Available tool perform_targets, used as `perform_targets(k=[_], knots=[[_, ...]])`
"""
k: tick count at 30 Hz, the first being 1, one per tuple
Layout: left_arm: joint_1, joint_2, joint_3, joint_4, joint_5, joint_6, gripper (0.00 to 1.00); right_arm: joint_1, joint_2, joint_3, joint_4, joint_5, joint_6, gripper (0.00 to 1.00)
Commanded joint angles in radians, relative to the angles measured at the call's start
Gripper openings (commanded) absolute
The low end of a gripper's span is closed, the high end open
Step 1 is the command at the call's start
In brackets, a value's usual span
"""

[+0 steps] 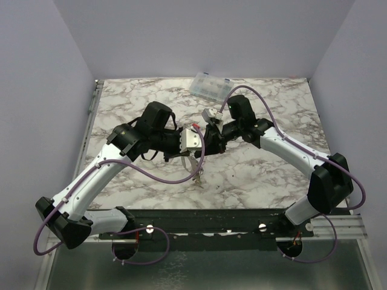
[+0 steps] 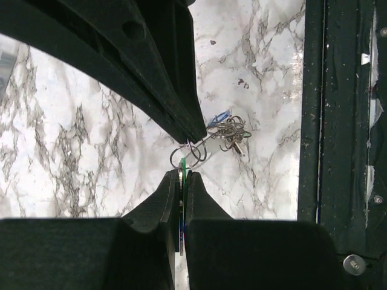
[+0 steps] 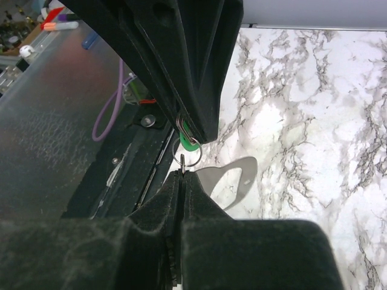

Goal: Remove the keys from the keyring

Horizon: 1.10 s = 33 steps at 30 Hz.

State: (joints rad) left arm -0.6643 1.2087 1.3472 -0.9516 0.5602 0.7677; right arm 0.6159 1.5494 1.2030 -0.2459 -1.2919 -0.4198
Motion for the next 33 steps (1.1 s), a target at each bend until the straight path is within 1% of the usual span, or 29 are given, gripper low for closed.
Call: perform_targets(k=[1,3,5,6,9,10,13,15,18,24,30,33], knots=[[0.045,-0.086,-0.055,0.087,-0.073,-0.028,0.00,-0.019,-0.027,-0.032,0.078,0.039,0.127,0.01],[0.054,-0.101,-0.090,0.098,-0.095,-0.036,0.00,-0.043,-0.034,-0.056,0.205,0.037,0.248,0.01],[0.056,-0.113,-0.128,0.119,-0.115,-0.057,0.00,-0.070,-0.038,-0.094,0.395,0.044,0.420,0.01],[0.057,-0.118,-0.148,0.131,-0.117,-0.067,0.00,-0.084,-0.038,-0.121,0.521,0.045,0.536,0.01],[0.056,-0.121,-0.205,0.181,-0.084,-0.123,0.00,-0.106,-0.018,-0.257,1.075,0.089,0.953,0.01],[0.056,-0.118,-0.218,0.209,-0.076,-0.163,0.00,-0.107,-0.005,-0.282,1.207,0.114,1.050,0.01],[0.056,-0.103,-0.239,0.279,-0.066,-0.261,0.00,-0.101,0.042,-0.298,1.404,0.167,1.220,0.01],[0.057,-0.097,-0.246,0.312,-0.056,-0.310,0.00,-0.100,0.055,-0.314,1.483,0.205,1.280,0.01],[0.056,-0.082,-0.252,0.341,-0.042,-0.373,0.00,-0.097,0.061,-0.339,1.539,0.239,1.331,0.01],[0.057,-0.070,-0.284,0.424,-0.038,-0.477,0.00,-0.077,0.074,-0.399,1.657,0.249,1.411,0.01],[0.057,-0.052,-0.283,0.489,0.015,-0.539,0.00,-0.042,0.122,-0.411,1.720,0.249,1.455,0.01],[0.058,-0.060,-0.262,0.492,0.052,-0.532,0.00,-0.039,0.145,-0.417,1.744,0.246,1.467,0.01]])
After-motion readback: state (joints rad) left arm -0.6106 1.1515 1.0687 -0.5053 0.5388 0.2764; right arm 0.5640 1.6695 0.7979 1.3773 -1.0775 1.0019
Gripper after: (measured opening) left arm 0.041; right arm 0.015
